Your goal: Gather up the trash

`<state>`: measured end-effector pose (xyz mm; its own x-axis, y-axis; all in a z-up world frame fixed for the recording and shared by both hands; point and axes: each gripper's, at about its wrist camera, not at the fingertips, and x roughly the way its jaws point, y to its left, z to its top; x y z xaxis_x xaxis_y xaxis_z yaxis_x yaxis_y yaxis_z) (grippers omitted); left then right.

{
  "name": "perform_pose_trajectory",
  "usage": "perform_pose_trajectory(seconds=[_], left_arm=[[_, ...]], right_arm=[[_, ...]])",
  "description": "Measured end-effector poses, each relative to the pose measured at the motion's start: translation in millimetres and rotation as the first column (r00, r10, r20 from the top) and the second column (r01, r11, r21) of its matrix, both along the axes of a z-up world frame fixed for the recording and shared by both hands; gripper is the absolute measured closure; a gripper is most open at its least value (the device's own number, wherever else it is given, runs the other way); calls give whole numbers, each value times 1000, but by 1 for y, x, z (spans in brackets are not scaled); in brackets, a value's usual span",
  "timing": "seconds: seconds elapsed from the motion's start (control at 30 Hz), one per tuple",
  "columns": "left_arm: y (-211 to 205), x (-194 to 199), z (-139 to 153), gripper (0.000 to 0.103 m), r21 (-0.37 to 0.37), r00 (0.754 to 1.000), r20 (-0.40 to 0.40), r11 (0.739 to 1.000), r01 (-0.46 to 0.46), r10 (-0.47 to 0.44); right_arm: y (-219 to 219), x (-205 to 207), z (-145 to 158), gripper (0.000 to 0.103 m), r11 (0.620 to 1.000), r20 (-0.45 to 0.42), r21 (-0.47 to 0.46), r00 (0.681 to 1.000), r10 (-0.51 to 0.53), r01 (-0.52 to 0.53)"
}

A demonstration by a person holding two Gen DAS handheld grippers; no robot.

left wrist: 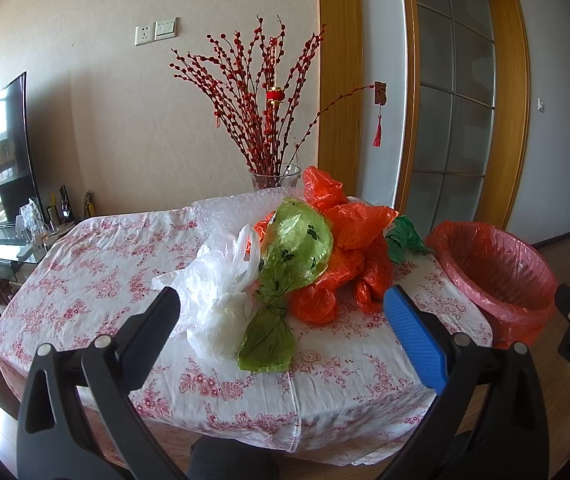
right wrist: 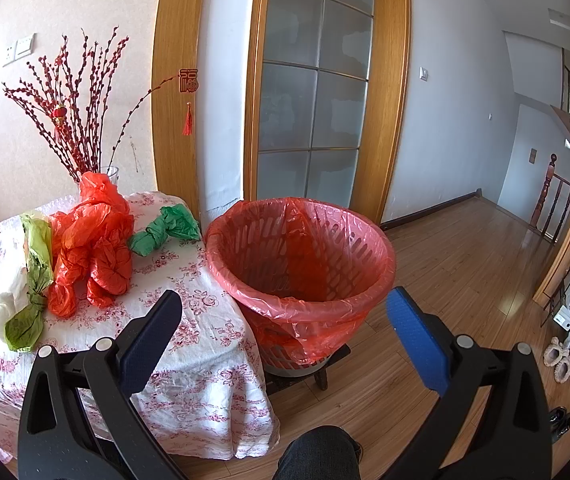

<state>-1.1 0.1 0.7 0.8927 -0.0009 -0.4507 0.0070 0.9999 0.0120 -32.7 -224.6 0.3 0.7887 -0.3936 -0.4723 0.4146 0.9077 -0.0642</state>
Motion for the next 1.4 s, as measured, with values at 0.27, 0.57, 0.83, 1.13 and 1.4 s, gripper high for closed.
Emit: perform_pose_trajectory(seconds=[0.27, 0.57, 0.83, 1.13, 1.4], left_arm=[[1, 2, -1, 4, -1, 1000, -2, 1000, -1, 1], [0, 2, -1, 4, -1, 1000, -2, 1000, 0, 0], [0, 1, -3, 4, -2, 1000, -3, 1000, 0, 0], [-2, 4, -5, 4, -3, 1000, -4, 1000, -2, 2], [-2, 3, -4, 4, -3, 1000, -5, 1000, -2, 2]], right_arm=[[0, -1, 0, 2, 1000, 0, 1, 1000, 0, 0], [0, -1, 0, 2, 1000, 1, 1, 1000, 0, 0], [0, -1, 1, 2, 1000, 1, 1, 1000, 0, 0], [0, -1, 1, 2, 1000, 1, 1, 1000, 0, 0], [0, -1, 1, 2, 1000, 1, 1, 1000, 0, 0]])
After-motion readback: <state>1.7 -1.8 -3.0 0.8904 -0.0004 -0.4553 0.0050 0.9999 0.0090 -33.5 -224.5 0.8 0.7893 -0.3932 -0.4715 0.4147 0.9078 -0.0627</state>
